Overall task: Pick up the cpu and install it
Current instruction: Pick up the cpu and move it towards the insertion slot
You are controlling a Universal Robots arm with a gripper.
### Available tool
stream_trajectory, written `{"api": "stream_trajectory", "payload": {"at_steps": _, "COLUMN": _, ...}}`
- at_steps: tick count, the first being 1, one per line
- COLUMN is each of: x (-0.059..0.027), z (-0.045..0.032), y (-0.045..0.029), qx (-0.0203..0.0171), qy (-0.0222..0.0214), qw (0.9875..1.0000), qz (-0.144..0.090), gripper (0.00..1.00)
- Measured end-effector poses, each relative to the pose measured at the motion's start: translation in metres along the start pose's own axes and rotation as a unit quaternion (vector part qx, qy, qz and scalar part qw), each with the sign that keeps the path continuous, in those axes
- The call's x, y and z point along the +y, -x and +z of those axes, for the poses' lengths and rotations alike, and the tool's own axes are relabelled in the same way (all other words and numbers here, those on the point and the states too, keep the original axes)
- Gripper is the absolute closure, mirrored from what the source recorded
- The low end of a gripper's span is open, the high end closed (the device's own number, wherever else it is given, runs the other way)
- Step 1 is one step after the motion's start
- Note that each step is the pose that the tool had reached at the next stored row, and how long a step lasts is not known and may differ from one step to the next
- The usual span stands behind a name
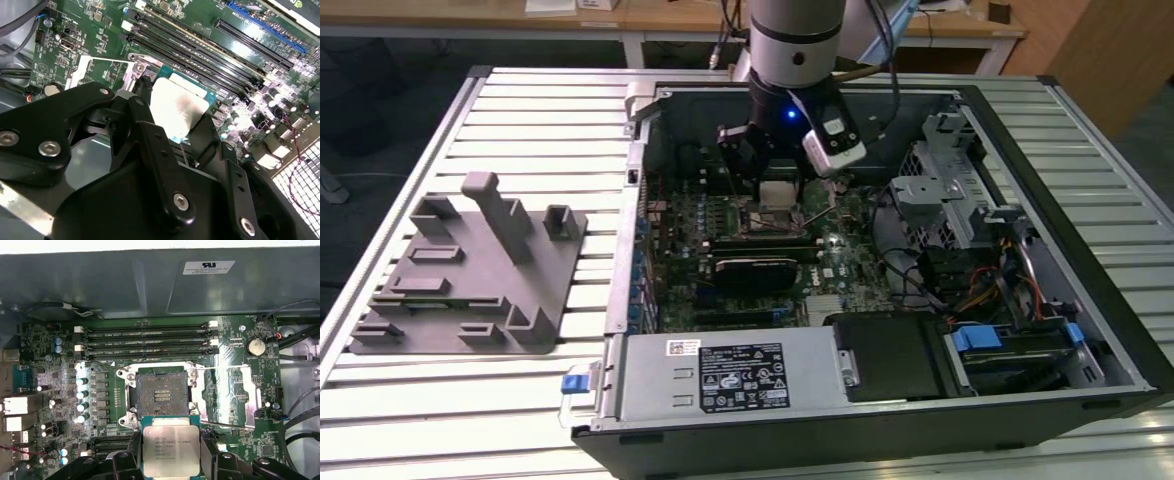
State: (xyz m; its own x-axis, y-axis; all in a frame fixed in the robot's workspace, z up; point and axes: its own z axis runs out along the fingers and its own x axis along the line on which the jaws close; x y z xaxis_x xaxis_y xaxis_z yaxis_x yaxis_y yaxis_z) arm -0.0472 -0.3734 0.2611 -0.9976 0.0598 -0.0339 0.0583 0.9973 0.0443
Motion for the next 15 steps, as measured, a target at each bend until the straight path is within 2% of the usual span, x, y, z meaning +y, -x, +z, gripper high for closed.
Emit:
{"api": "stream_trajectory", "payload": {"at_steps": 8, "x": 0.0007, "z": 0.0076, "y": -0.0004, "qx": 0.0, "qy": 0.0, "qw": 1.0, "qz": 0.0, "gripper": 0.45}}
{"api": "stream_trajectory", "payload": {"at_steps": 15, "x": 0.0052, "z": 0.0113, "y": -0.0005, "qx": -0.0001, "qy": 0.0001, "qw": 1.0, "qz": 0.0, "gripper": 0.45}}
